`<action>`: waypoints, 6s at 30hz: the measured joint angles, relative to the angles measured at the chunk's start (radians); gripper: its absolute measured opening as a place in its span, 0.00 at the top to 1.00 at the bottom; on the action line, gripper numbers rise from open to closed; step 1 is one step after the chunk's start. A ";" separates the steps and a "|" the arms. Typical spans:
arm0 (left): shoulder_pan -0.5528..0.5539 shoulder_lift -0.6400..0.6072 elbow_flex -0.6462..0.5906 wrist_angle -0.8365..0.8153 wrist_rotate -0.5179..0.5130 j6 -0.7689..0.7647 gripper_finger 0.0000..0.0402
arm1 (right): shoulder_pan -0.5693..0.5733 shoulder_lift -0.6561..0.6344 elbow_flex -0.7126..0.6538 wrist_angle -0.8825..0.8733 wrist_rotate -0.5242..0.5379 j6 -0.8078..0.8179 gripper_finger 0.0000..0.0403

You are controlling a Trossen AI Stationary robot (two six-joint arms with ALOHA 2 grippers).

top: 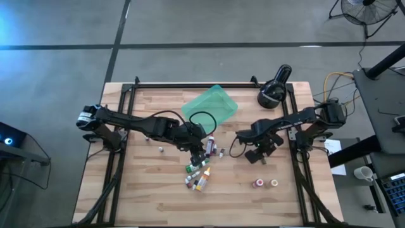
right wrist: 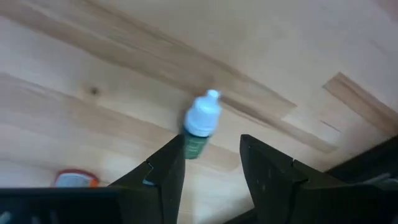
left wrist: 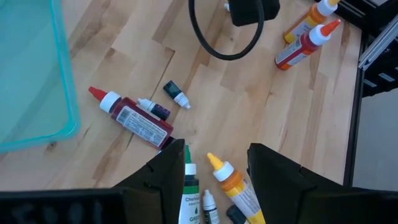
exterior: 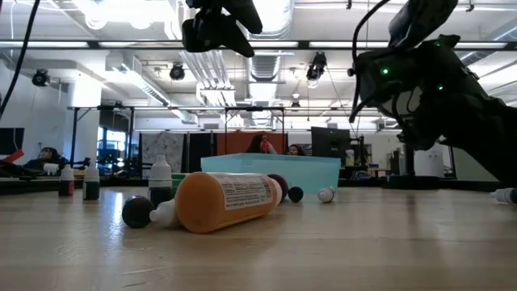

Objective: Pick & Place food coloring
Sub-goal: Adjust the green small food coloring bottle, then adjust the black small food coloring bottle, then adjust the blue small food coloring bottle

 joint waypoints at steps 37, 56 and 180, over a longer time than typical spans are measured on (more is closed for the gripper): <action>0.000 0.000 0.000 -0.004 0.000 0.009 0.63 | 0.000 0.065 -0.024 0.111 0.021 -0.040 0.73; 0.000 0.000 0.000 -0.005 0.000 0.017 0.63 | -0.001 0.062 -0.023 0.108 0.015 -0.071 0.85; -0.104 0.000 0.000 -0.034 0.002 0.043 0.63 | 0.248 -0.139 -0.002 0.650 0.798 -0.465 0.42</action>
